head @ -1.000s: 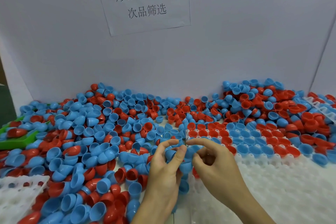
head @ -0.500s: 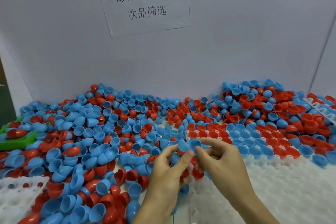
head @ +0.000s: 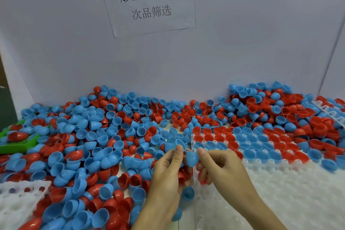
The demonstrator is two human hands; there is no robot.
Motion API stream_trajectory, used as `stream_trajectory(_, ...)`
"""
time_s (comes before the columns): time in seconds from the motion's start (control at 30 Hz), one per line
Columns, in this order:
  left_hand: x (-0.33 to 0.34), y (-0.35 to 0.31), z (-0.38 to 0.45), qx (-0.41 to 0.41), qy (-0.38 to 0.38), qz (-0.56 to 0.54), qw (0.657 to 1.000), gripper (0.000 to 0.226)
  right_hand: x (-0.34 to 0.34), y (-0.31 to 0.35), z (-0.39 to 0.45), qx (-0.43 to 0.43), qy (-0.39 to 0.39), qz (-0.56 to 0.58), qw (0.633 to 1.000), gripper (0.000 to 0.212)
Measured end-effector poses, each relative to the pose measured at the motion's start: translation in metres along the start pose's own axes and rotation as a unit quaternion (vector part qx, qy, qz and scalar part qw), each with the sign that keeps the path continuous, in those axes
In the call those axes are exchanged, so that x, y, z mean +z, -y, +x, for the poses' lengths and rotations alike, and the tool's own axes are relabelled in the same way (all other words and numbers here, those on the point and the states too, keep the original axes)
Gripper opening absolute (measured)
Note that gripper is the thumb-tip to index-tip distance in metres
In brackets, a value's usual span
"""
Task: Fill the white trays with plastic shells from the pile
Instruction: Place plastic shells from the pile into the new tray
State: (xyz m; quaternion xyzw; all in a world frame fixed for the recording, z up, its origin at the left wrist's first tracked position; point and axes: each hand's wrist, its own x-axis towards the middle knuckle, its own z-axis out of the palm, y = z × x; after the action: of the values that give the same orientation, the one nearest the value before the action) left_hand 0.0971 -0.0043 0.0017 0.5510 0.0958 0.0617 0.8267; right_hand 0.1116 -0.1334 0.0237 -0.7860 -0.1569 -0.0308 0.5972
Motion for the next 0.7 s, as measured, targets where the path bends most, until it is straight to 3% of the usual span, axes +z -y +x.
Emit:
stream_trajectory(0.13,0.0,0.002,0.001,-0.01,0.009,0.008,1.0,0.039,-0.004,-0.006,0.002,-0.001,-0.018,0.002,1.0,0.039)
stream_trajectory(0.3,-0.002,0.001,-0.001,-0.005,0.044,0.012,0.999,0.041,-0.009,-0.012,0.005,-0.044,-0.054,-0.032,0.997,0.007)
stream_trajectory(0.47,-0.002,0.003,-0.002,-0.001,0.088,0.052,0.995,0.047,-0.012,-0.012,0.003,-0.102,0.0,-0.062,0.993,0.037)
stream_trajectory(0.7,-0.002,0.004,-0.003,-0.008,0.116,0.074,0.99,0.045,-0.011,-0.013,0.006,-0.133,-0.009,-0.124,0.983,0.031)
